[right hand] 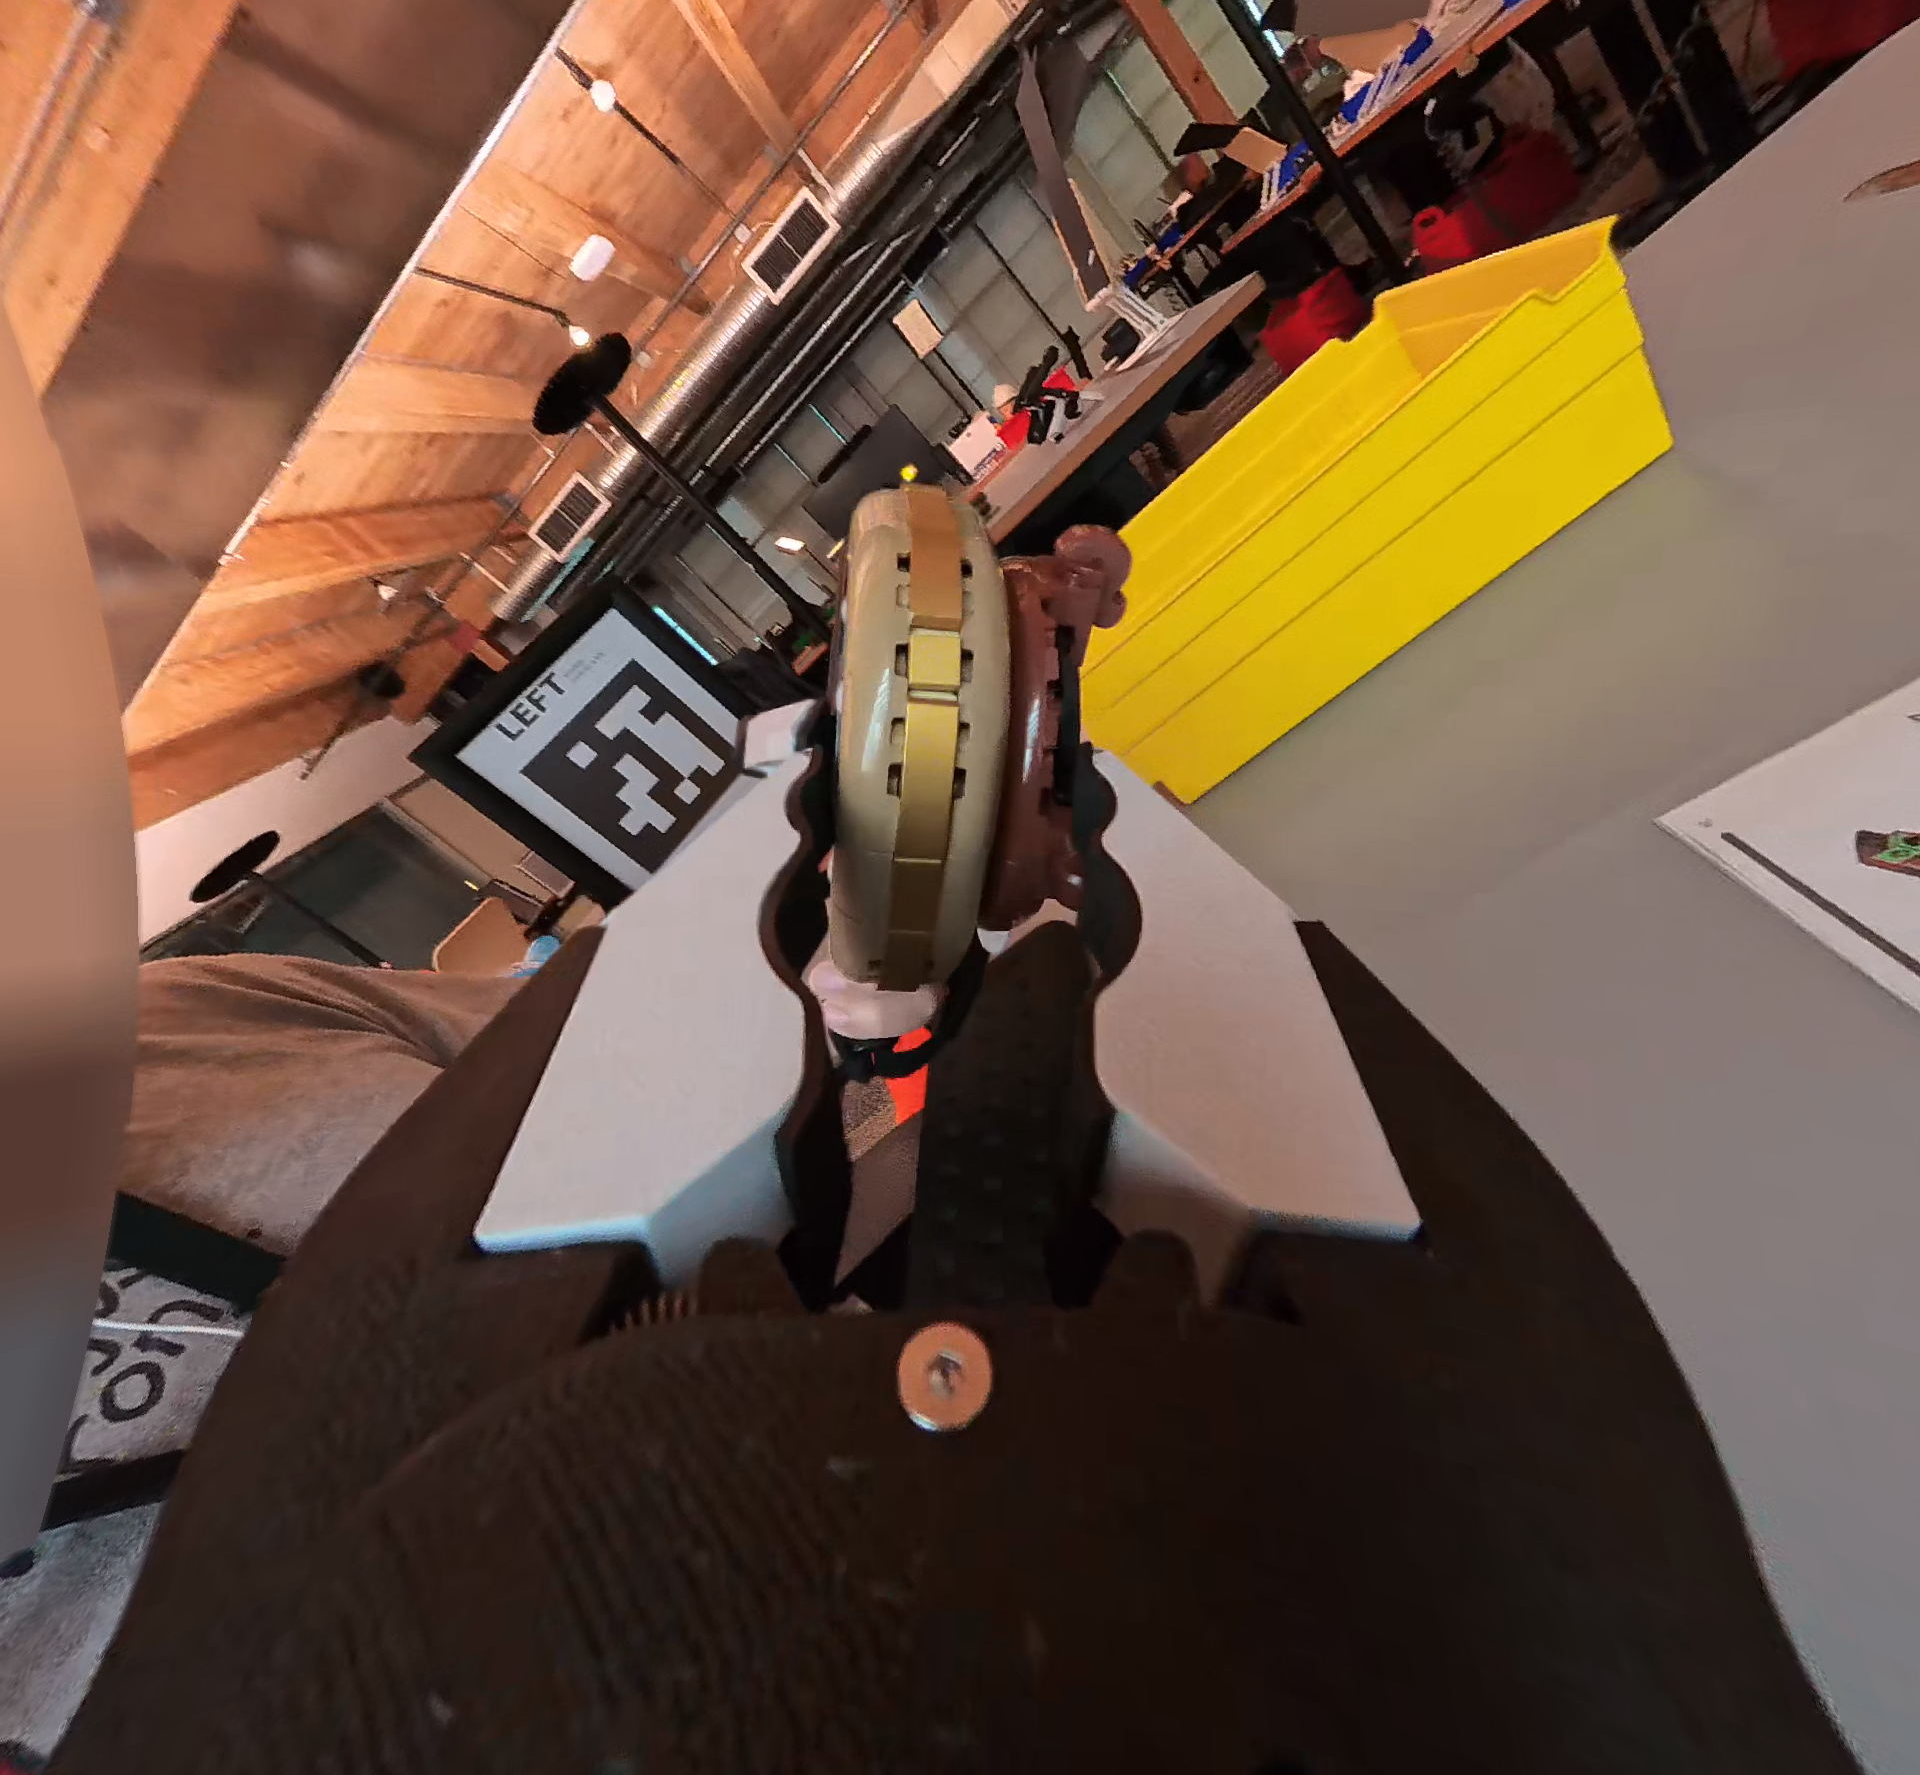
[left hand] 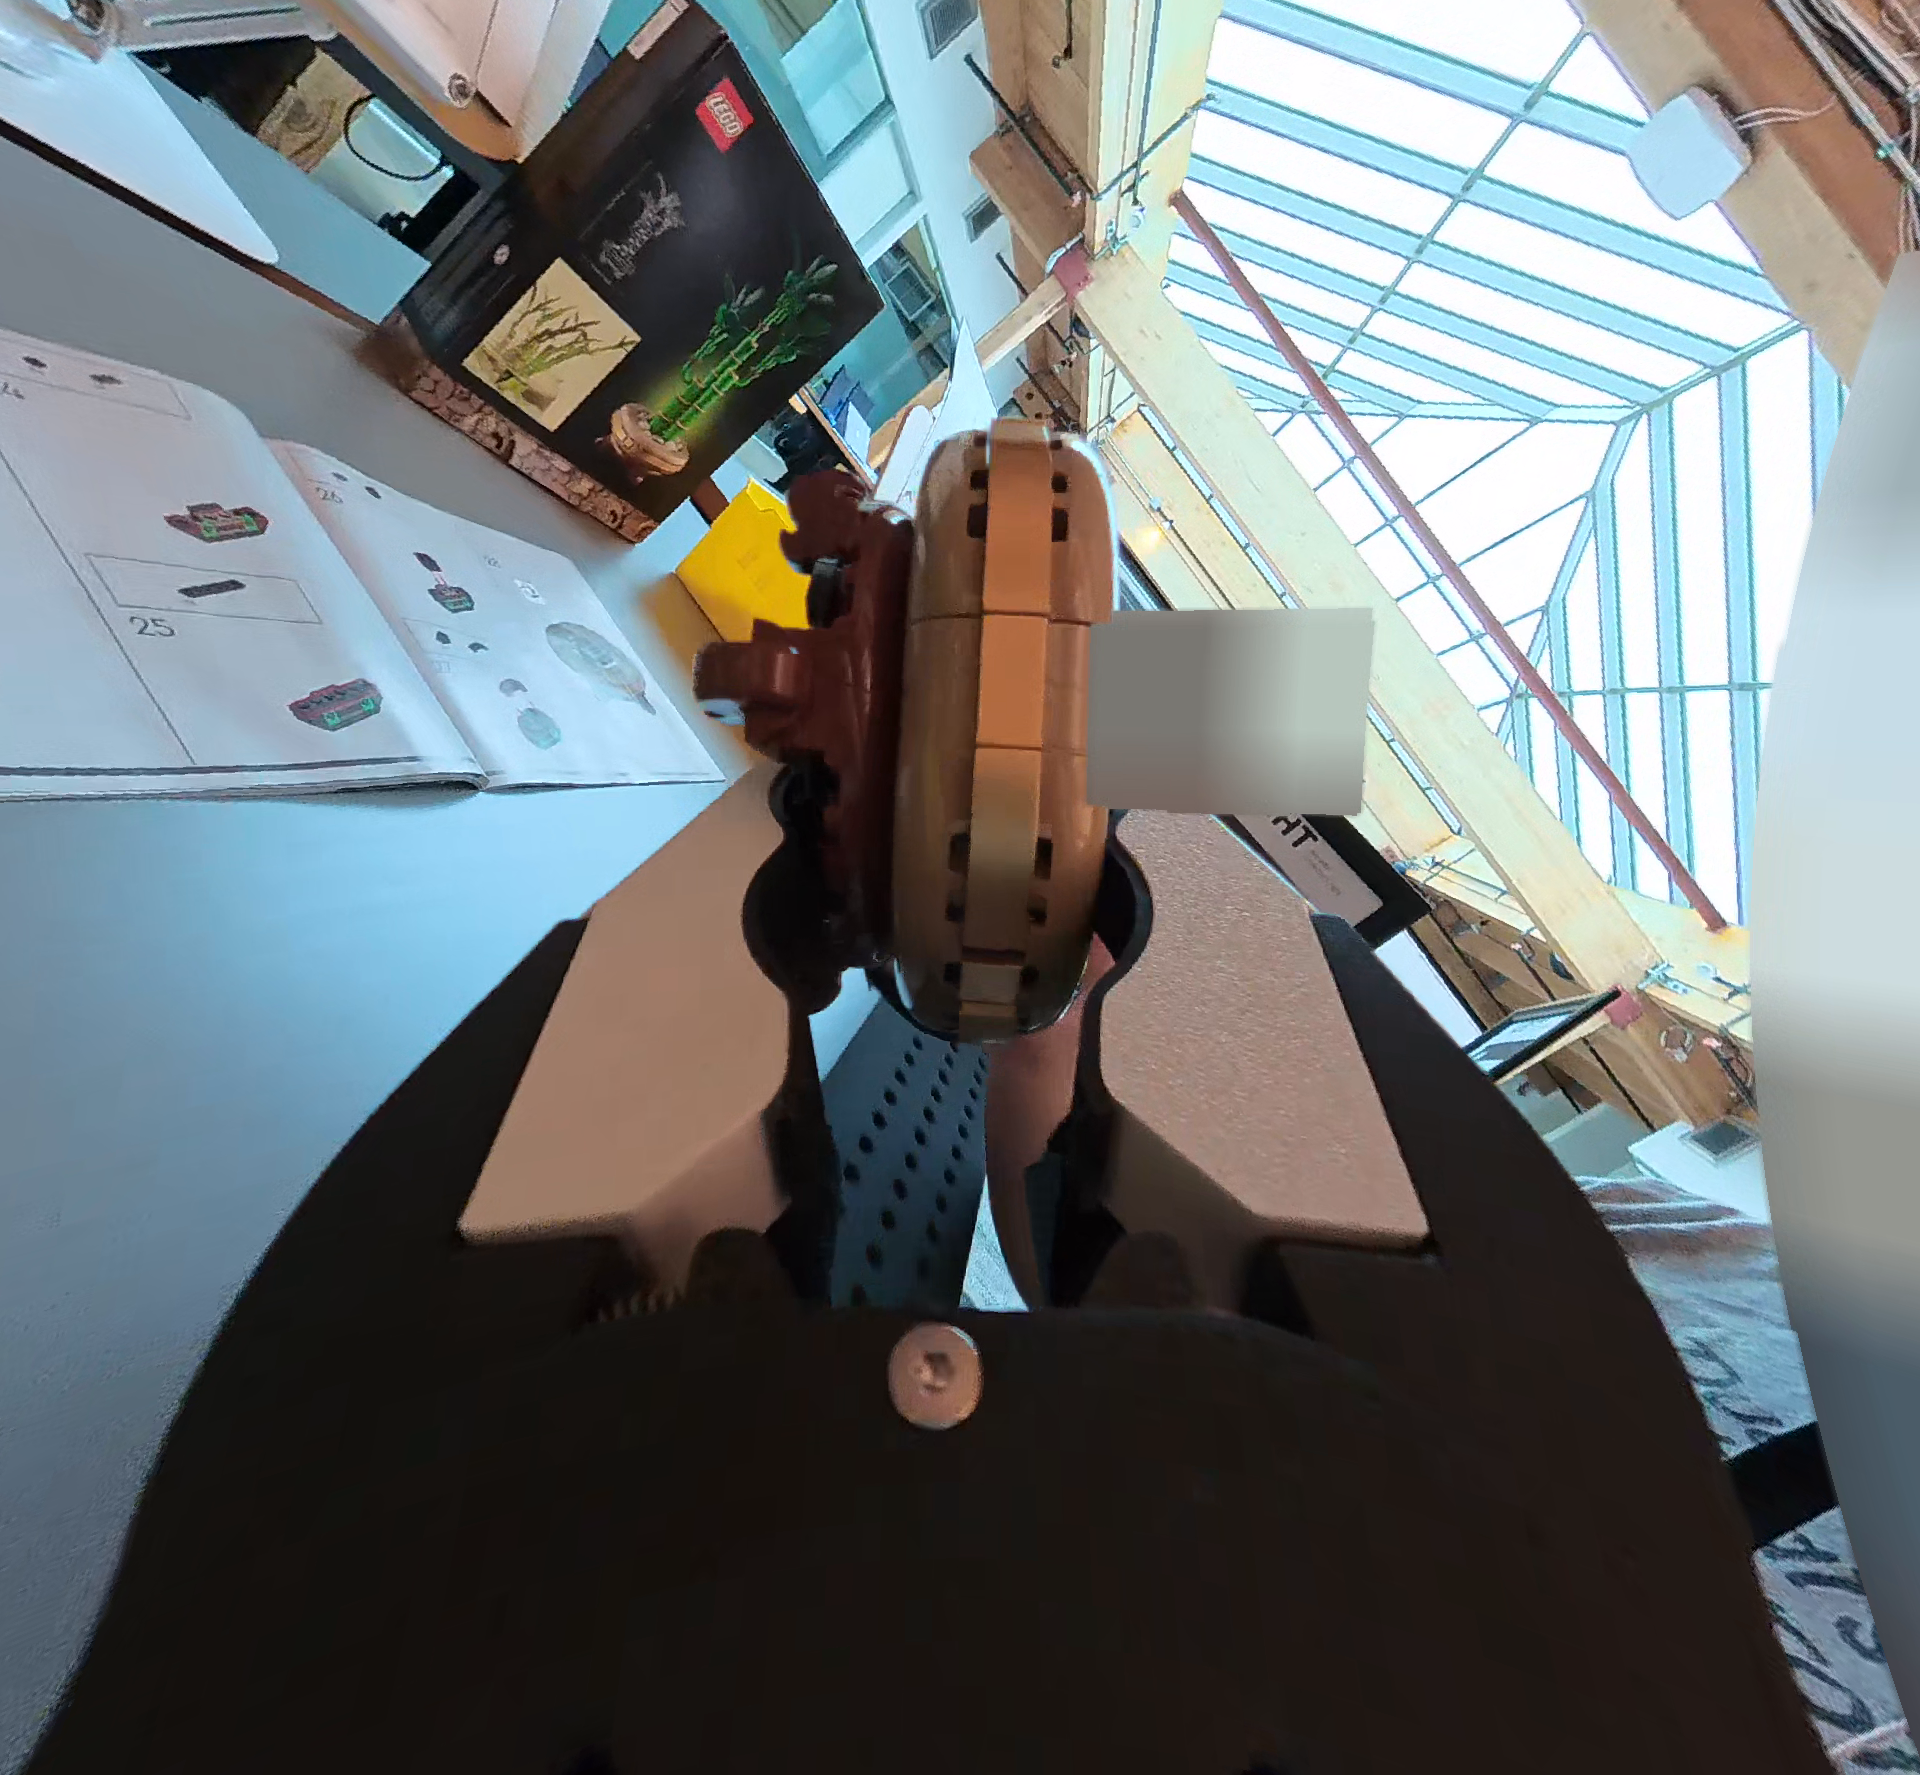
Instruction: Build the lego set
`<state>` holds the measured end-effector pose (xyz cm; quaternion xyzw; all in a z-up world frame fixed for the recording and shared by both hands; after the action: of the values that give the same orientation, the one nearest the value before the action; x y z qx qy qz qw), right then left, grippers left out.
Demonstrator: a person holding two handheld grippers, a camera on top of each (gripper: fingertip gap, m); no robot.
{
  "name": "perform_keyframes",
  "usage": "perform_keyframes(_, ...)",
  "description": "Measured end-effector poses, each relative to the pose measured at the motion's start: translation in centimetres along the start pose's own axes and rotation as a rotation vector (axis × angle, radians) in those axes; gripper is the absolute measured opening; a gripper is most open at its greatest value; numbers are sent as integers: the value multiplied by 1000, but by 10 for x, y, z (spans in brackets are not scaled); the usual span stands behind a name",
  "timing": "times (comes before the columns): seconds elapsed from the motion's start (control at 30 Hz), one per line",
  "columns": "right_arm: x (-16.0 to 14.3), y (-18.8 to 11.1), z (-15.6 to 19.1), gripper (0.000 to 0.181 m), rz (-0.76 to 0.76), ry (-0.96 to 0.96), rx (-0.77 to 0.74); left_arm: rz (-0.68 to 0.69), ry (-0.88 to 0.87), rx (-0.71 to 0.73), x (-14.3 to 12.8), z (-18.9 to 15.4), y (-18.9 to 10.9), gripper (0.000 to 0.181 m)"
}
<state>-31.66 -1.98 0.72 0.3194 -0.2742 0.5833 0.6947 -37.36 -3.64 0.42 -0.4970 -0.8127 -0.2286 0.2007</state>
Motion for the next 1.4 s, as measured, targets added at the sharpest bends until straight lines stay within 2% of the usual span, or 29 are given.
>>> perform_keyframes(0.17, -4, 2, -5, 44, 29, -34, -24, -27, -35, 18, 2, 7, -2, 50)
perform_keyframes(0.6, -11, 8, -12, 48, 79, -93, -101, -30, 32, 67, 2, 16, -5, 49)
perform_keyframes(0.73, -5, 6, 0, 47, 55, -208, -57, -29, 165, 19, 2, 3, -3, 50)
perform_keyframes(0.87, -2, 4, 21, 47, 45, -432, -11, -9, 383, -38, -1, -18, -4, 51)
perform_keyframes(1.03, -2, 0, 45, 48, 68, -614, 47, 3, 659, -58, -9, -41, -5, 50)
perform_keyframes(1.23, -10, 1, 65, 50, 152, -728, 119, 42, 733, -171, -21, -58, -5, 50)
perform_keyframes(1.4, -12, 1, 70, 49, 181, -833, 101, 73, 813, -191, -24, -62, -6, 50)
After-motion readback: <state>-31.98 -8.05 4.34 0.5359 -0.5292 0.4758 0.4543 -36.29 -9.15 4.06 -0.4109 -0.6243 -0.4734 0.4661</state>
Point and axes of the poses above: each gripper's, where its closed fingertips meet, y out along the fingers, x out of its top, z = x × y across the jaws, the point moved 3 cm from there along -y, back along the fingers, and after that the axes turned 3 degrees about -y, right-handed, at the moved point
